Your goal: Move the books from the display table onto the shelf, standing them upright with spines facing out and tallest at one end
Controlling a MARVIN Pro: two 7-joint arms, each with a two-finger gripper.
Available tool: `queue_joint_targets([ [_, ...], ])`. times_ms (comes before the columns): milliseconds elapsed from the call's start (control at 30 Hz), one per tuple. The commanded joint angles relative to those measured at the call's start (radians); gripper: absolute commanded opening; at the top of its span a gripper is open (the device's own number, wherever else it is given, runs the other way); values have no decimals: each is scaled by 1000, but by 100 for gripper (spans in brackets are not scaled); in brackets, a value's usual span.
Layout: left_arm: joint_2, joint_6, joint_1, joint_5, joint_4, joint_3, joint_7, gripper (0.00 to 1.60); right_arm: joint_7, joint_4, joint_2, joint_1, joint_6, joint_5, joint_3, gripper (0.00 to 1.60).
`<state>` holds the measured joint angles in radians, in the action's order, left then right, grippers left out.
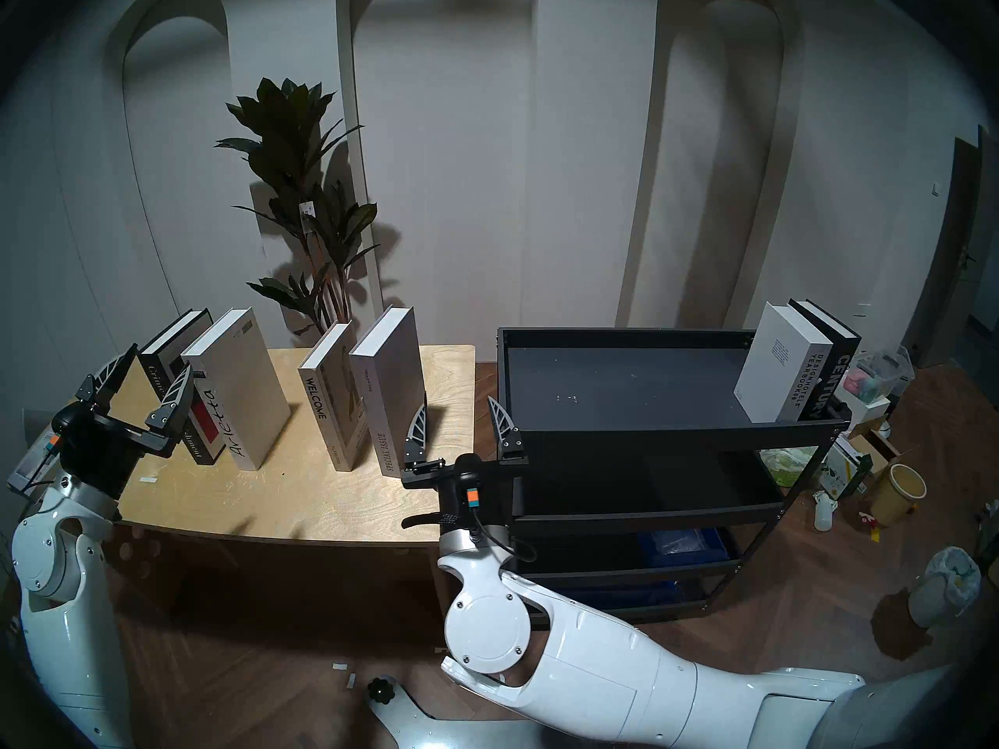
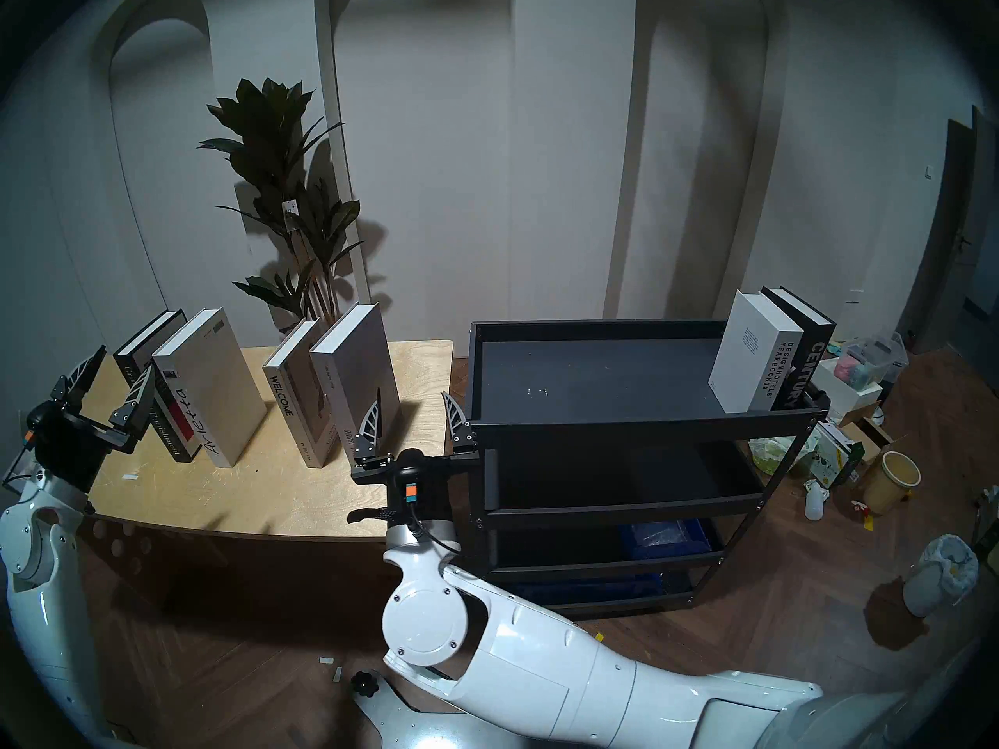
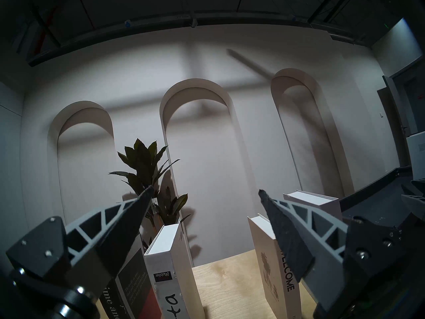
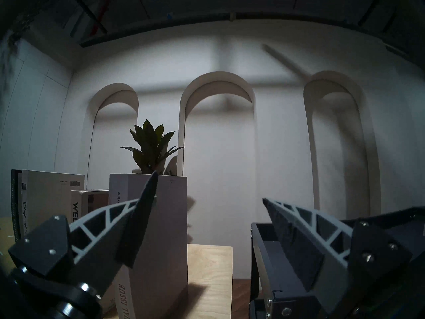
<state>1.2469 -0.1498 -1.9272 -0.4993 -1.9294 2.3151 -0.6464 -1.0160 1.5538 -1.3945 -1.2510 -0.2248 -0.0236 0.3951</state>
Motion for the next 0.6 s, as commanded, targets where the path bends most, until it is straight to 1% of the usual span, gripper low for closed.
queue_joint_targets([
  [0, -1, -5, 8, -4, -11, 7, 2, 160, -73, -87, -118, 116, 33, 52, -83, 160],
  [33, -1, -5, 8, -4, -11, 7, 2, 160, -79, -91, -119, 122, 35, 48, -95, 160],
  [167, -1, -5, 8, -6, -11, 8, -1, 160, -119, -146, -162, 165, 47, 31, -150, 160],
  [200, 0, -5, 8, -6, -11, 8, -1, 160, -126, -160, -174, 175, 47, 20, -161, 160],
  [233, 0, -5, 8, -6, -11, 8, -2, 160, -132, -160, -172, 180, 47, 13, -174, 160],
  [267, 0, -5, 8, -6, -11, 8, -2, 160, -141, -187, -197, 194, 45, 0, -184, 160],
  [300, 0, -6, 8, -7, -11, 8, -2, 160, -147, -187, -195, 199, 43, -9, -196, 160],
  [433, 0, -6, 9, -7, -10, 8, -3, 160, -167, -227, -237, 230, 27, -79, -229, 160],
  [467, 0, -6, 9, -7, -10, 8, -3, 160, -167, -226, -237, 233, 25, -103, -235, 160],
  [500, 0, -6, 9, -7, -10, 8, -3, 160, -174, -244, -255, 243, 20, -126, -242, 160],
  [533, 0, -6, 9, -8, -10, 8, -3, 160, -173, -245, -256, 245, 14, -157, -246, 160],
  [567, 0, -6, 9, -8, -10, 8, -3, 160, -180, -262, -270, 253, 9, -182, -254, 160],
])
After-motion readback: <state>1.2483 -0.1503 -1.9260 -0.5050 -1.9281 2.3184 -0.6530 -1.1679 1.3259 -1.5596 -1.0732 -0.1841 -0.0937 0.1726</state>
